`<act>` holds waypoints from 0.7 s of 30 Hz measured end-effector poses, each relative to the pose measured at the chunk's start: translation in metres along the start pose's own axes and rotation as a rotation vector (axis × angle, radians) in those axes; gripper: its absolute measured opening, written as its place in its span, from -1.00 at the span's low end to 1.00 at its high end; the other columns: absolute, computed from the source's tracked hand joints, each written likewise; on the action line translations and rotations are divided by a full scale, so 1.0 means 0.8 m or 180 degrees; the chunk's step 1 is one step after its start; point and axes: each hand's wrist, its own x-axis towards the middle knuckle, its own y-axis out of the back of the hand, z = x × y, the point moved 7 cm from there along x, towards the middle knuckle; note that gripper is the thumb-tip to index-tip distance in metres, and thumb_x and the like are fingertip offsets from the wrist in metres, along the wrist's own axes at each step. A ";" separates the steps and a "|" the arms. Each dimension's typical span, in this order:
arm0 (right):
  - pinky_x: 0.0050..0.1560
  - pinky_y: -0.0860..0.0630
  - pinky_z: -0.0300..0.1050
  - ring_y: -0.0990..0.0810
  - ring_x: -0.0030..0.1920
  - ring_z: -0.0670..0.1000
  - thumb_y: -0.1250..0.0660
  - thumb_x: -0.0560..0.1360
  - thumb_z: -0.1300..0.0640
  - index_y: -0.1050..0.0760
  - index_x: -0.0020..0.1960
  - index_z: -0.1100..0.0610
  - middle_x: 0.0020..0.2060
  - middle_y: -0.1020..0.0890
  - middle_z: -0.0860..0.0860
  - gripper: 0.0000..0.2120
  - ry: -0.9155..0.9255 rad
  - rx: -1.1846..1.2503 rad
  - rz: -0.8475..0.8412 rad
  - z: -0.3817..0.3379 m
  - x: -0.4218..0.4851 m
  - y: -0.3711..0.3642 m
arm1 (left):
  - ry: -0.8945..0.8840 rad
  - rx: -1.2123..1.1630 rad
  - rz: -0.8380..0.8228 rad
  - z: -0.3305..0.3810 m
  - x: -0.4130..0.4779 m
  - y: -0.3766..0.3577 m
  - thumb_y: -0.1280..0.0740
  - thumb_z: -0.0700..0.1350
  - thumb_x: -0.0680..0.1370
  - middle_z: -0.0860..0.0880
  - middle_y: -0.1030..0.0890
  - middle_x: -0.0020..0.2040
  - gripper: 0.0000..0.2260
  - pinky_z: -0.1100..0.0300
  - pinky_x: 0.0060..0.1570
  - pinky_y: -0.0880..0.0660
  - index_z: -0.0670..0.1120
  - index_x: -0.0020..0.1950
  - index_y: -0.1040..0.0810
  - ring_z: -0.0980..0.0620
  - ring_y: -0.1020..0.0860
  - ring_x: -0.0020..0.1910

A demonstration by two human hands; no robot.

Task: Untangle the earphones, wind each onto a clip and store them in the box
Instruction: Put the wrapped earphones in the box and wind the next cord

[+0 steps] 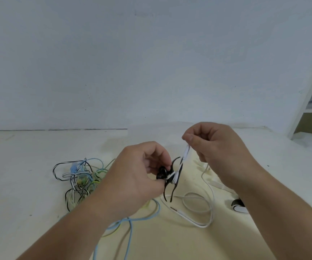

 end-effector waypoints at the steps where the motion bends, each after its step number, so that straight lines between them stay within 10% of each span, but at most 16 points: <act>1: -0.31 -0.29 -0.03 -0.28 -0.41 0.02 -0.39 0.54 0.18 -0.61 -0.22 0.09 -0.50 -0.38 -0.04 -0.84 0.0015 0.0089 0.0023 0.000 0.000 -0.001 | 0.0024 -0.0062 -0.0041 0.000 0.000 -0.001 -0.48 -0.49 0.31 0.03 -0.67 -0.26 -0.62 0.20 -0.08 -0.62 0.00 -0.19 -0.60 0.09 -0.64 -0.26; 13: -0.50 -0.20 -0.23 -0.23 -0.53 -0.05 -0.37 0.55 0.21 -0.60 -0.22 0.14 -0.56 -0.38 -0.06 -0.83 -0.0229 0.0069 0.0024 0.021 0.004 -0.010 | -0.0085 -0.0311 -0.0061 0.011 0.001 -0.001 -0.49 -0.44 0.26 0.05 -0.65 -0.28 -0.66 0.24 -0.08 -0.59 -0.01 -0.21 -0.60 0.09 -0.63 -0.25; 21: -0.41 -0.17 -0.14 -0.24 -0.39 0.03 -0.18 0.64 0.21 -0.54 -0.12 0.24 -0.41 -0.36 0.06 -0.77 -0.0404 -0.0427 -0.1628 0.033 -0.026 -0.082 | -0.0128 -0.0814 0.1014 0.004 0.001 0.032 -0.45 -0.50 0.26 0.04 -0.65 -0.27 -0.66 0.23 -0.18 -0.59 -0.08 -0.20 -0.57 0.05 -0.65 -0.27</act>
